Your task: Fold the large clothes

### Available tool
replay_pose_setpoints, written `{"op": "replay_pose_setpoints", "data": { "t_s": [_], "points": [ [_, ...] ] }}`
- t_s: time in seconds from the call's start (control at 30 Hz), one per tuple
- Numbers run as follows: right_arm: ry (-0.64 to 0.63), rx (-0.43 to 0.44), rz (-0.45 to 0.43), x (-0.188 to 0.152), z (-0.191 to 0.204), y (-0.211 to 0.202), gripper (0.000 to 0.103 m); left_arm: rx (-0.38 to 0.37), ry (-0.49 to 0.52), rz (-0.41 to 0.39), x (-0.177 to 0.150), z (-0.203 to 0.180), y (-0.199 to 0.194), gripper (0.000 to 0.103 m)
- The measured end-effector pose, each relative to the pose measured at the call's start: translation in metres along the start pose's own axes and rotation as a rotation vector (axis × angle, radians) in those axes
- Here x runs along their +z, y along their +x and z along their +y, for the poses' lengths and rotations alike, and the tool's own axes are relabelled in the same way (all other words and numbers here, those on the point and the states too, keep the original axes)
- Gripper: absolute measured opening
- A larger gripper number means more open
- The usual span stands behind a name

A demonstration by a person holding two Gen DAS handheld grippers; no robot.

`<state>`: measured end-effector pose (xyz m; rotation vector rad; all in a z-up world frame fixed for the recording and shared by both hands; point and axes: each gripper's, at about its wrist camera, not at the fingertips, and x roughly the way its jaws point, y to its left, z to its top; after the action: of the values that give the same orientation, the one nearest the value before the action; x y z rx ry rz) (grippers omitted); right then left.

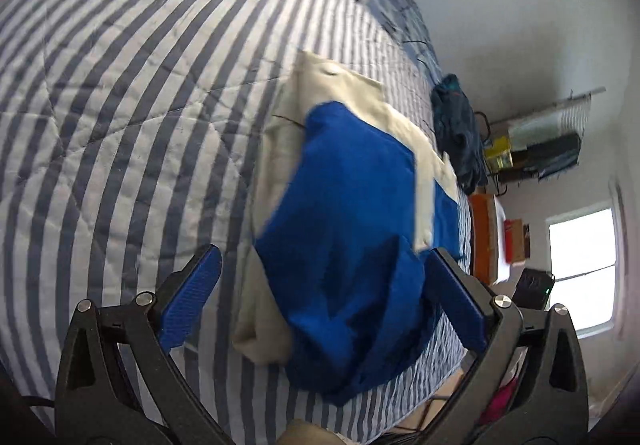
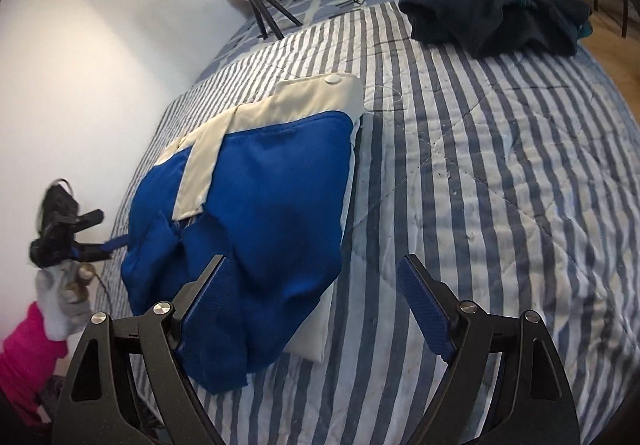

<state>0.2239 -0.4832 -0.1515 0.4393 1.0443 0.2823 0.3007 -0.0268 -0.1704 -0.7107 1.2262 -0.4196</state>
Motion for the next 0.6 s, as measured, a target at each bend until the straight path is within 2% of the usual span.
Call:
{"op": "replay_pose_setpoints", "data": {
  "t_s": [0.1,0.3,0.4,0.53,0.57,0.6],
  "points": [
    [0.029,0.017,0.019,0.006,-0.013,0.013,0.085,-0.014,-0.015,0.012,0.008,0.012,0.013,0.103],
    [0.091,0.122,0.047,0.016,-0.033,0.043,0.085,-0.053,-0.008,0.059,0.02,0.02,0.038,0.103],
    [0.092,0.172,0.063,0.018,-0.035,0.057,0.085,-0.067,0.02,0.071,0.028,0.014,0.046,0.103],
    [0.09,0.249,0.052,0.024,-0.029,0.069,0.085,-0.047,0.058,0.072,0.032,0.002,0.053,0.102],
    [0.091,0.263,0.056,0.025,-0.027,0.073,0.084,-0.036,0.073,0.068,0.031,-0.002,0.054,0.094],
    [0.086,0.268,0.057,0.026,-0.024,0.076,0.079,-0.03,0.092,0.075,0.031,-0.005,0.056,0.067]
  ]
}}
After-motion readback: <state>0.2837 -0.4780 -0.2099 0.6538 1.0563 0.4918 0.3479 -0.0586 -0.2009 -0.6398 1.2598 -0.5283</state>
